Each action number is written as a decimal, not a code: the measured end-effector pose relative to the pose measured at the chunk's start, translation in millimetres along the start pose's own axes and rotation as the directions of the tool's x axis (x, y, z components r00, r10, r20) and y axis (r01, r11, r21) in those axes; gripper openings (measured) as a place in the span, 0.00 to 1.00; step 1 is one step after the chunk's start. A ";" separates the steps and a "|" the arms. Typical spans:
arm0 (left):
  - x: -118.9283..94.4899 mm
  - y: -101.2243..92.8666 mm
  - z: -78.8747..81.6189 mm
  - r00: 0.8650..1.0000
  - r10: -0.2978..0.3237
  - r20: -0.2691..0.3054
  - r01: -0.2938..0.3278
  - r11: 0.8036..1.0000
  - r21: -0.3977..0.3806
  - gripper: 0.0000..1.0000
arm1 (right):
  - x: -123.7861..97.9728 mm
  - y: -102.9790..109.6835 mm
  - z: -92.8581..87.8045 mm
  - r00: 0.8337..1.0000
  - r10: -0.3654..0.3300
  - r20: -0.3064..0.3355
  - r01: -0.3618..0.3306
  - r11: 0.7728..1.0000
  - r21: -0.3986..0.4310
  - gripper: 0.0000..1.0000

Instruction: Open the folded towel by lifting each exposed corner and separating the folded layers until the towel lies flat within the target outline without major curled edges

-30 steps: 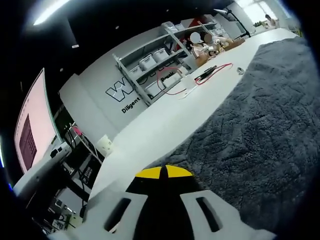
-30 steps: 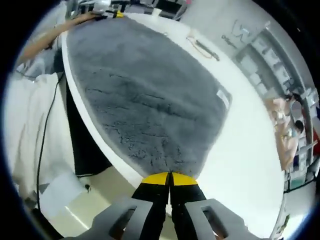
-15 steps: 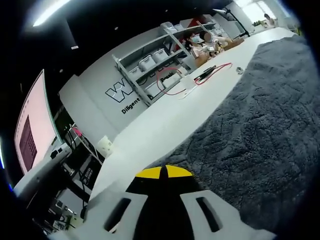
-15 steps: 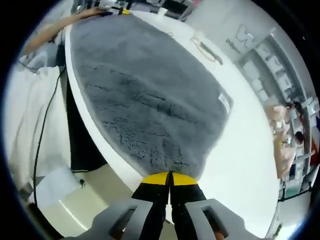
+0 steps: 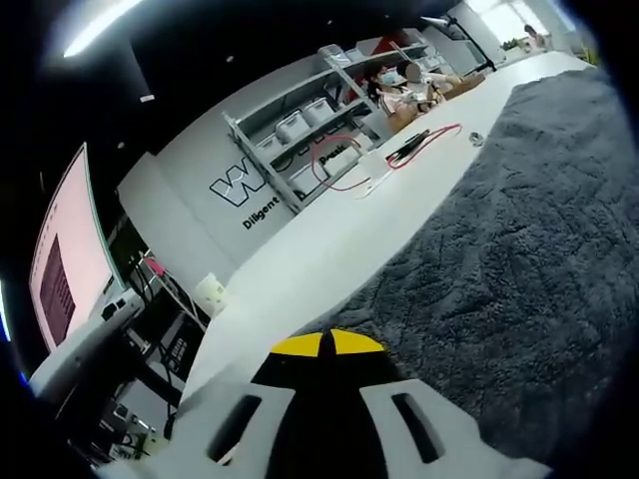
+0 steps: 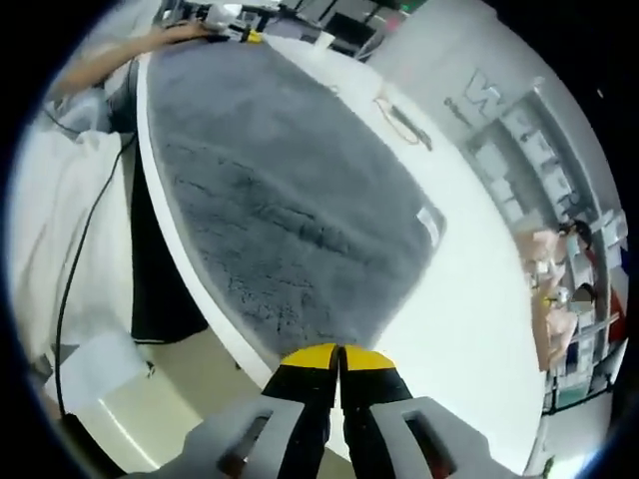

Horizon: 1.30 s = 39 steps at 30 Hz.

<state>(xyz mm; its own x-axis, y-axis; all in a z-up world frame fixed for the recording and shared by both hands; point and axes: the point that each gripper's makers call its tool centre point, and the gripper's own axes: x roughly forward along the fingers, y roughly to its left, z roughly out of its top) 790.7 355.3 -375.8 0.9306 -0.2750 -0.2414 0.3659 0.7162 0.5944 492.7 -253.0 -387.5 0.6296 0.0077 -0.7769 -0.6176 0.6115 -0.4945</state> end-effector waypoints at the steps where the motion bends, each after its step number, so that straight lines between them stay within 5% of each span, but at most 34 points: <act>1: 0.0 0.0 0.0 1.000 0.000 0.000 0.000 1.000 0.000 0.01 | -0.7 -0.8 1.5 1.000 -0.002 0.010 0.002 1.000 0.016 0.04; 2: -0.1 -0.1 0.1 1.000 0.000 0.000 0.000 1.000 0.001 0.01 | -2.5 -0.6 4.1 1.000 -0.004 0.026 0.003 0.999 0.039 0.09; 5: -0.4 -0.9 1.1 1.000 0.003 0.001 -0.003 1.000 0.027 0.01 | -4.9 0.1 4.4 0.999 -0.005 0.038 0.005 1.000 -0.004 0.02; 12: -1.4 -1.7 1.6 1.000 -0.001 0.008 0.001 1.000 0.027 0.01 | -14.7 -8.6 11.1 0.994 -0.039 0.106 0.038 0.999 0.012 0.17; 14: -2.1 -2.8 2.3 1.000 0.000 0.007 -0.001 0.999 0.042 0.01 | -14.2 -15.5 5.4 0.993 -0.078 0.090 0.077 0.997 0.022 0.27; 17: -2.8 -4.4 3.6 1.000 -0.002 0.006 0.002 0.997 0.073 0.01 | -14.5 -18.5 -5.4 0.994 -0.090 0.056 0.090 0.996 0.010 0.26; 21: -4.0 -5.4 4.4 1.000 -0.005 0.009 0.004 0.997 0.077 0.01 | -10.8 -3.9 -15.2 0.999 -0.008 0.053 0.005 0.997 0.071 0.24; 24: -4.5 -5.8 4.9 1.000 -0.007 0.012 0.006 0.997 0.076 0.01 | -11.0 0.7 -14.3 0.995 0.023 0.100 -0.044 0.976 0.215 0.44; 35: -8.0 4.0 9.7 0.999 0.036 0.030 -0.038 0.998 0.055 0.20 | -15.9 15.7 -25.3 0.992 0.087 0.092 -0.105 0.970 0.217 0.44; 39: -10.2 6.2 13.9 0.998 0.037 0.049 -0.038 0.999 0.020 0.40 | -17.4 19.4 -15.2 0.985 0.104 0.141 -0.142 0.946 0.293 0.47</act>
<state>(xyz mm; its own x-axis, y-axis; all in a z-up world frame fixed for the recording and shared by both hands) 783.6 353.7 -359.0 0.9430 -0.2791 -0.1811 0.3299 0.7131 0.6186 462.6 -253.3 -389.5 0.6222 0.1826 -0.7612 -0.5351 0.8090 -0.2433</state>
